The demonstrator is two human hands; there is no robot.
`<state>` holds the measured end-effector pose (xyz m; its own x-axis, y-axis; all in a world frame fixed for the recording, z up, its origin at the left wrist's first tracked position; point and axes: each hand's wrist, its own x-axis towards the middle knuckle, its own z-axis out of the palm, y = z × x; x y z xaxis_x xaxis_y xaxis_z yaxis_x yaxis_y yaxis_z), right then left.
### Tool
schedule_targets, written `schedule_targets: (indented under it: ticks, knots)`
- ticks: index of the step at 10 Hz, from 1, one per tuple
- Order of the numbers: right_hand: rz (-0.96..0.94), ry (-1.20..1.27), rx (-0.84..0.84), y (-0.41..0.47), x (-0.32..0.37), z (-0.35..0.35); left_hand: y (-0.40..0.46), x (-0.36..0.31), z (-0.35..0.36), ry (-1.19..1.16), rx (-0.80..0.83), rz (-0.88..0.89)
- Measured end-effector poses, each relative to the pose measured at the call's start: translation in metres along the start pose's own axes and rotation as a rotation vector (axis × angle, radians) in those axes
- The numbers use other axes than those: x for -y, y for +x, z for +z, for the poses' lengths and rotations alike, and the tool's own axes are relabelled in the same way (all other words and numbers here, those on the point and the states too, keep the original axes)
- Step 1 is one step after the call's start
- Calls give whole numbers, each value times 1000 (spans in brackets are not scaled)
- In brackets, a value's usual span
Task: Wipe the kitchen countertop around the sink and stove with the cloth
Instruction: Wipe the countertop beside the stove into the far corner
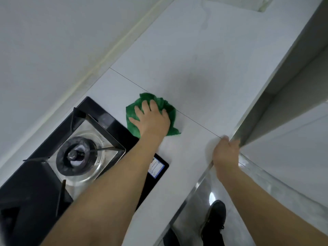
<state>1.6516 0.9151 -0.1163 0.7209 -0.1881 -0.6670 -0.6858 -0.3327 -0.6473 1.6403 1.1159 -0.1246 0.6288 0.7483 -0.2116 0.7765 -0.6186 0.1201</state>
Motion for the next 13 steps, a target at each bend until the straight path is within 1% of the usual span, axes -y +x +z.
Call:
schedule_targets:
  ticks: [1, 2, 3, 4, 5, 6, 7, 8, 9, 10, 11, 12, 13]
  knots:
    - [85, 113, 178, 5, 2, -1, -88, -32, 28, 39, -57, 267]
    - [41, 16, 215, 7, 0, -8, -95, -17, 29, 54, -88, 603]
    - [77, -80, 271, 10, 10, -18, -54, 7, 11, 103, -3, 430]
    - [141, -87, 365, 19, 17, -30, -45, -8, 18, -33, -103, -70]
    - [171, -184, 397, 28, 23, -43, -98, -52, 28, -15, -100, 11]
    - [201, -234, 428, 28, 35, -52, -154, -59, 44, -35, -140, 466]
    - [211, -304, 461, 24, 45, -48, -92, -20, 24, 50, -102, 362]
    - [231, -340, 439, 24, 46, -45, -43, 2, -1, 22, -118, -67]
    - [179, -437, 437, 29, 48, -46, -43, -28, -4, 7, -64, -149]
    - [110, -664, 486, 34, 62, -48, -95, -80, 16, 24, -31, 94]
    - [-65, -1045, 558, 31, 73, -50, -121, -91, 28, 14, -11, 274]
    - [-456, -1356, 449, 30, 79, -56, -109, -75, 19, 46, 9, 142]
    - [-875, -1571, 275, 29, 88, -58, -115, -63, 17, -25, -33, -233]
